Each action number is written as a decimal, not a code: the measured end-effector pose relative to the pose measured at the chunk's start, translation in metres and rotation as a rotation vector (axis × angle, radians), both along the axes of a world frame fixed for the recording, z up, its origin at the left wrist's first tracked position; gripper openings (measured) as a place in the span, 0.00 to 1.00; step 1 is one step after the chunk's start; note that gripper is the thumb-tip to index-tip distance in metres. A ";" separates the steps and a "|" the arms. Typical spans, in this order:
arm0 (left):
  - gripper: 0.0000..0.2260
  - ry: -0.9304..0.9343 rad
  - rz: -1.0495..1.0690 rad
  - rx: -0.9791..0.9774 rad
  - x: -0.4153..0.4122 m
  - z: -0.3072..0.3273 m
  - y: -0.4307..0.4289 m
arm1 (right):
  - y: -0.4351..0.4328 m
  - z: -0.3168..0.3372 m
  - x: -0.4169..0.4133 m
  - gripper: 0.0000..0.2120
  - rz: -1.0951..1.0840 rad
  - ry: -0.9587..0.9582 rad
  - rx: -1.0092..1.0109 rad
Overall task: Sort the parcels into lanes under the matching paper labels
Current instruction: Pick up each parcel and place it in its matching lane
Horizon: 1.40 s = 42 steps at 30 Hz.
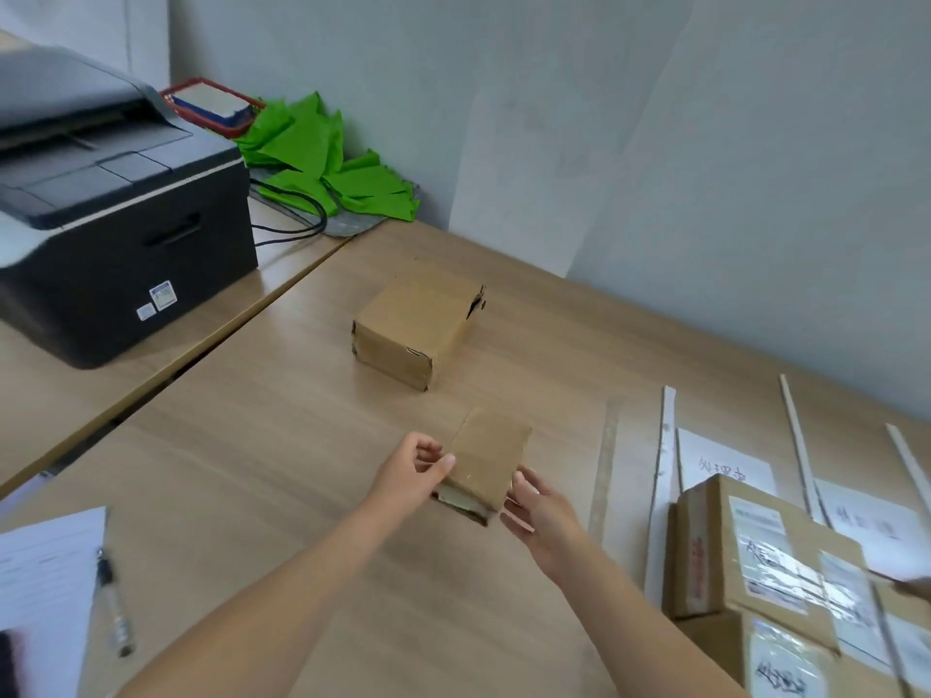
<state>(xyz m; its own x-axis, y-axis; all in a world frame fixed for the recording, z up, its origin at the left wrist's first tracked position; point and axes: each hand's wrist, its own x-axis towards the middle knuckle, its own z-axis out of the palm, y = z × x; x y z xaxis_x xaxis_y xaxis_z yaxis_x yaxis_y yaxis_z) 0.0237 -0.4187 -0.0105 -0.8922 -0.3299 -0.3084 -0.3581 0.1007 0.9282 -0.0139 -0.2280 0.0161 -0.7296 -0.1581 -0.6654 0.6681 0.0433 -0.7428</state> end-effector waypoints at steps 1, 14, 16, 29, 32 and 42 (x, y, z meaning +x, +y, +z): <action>0.08 0.024 -0.024 0.015 0.004 0.008 0.002 | 0.006 0.011 0.003 0.21 0.019 0.041 0.016; 0.18 0.209 -0.042 -0.058 0.059 0.110 0.070 | 0.072 0.111 0.055 0.28 0.186 0.320 0.014; 0.28 0.230 -0.109 -0.060 0.075 0.126 0.081 | 0.081 0.117 0.067 0.32 0.183 0.382 0.008; 0.41 0.339 -0.208 -0.030 0.159 0.174 0.190 | 0.209 0.161 0.137 0.19 0.274 0.693 -0.046; 0.28 0.317 -0.245 -0.016 0.179 0.183 0.217 | 0.240 0.164 0.157 0.17 0.275 0.690 -0.025; 0.22 0.328 -0.320 0.068 0.193 0.185 0.290 | 0.321 0.178 0.206 0.28 0.066 0.731 0.157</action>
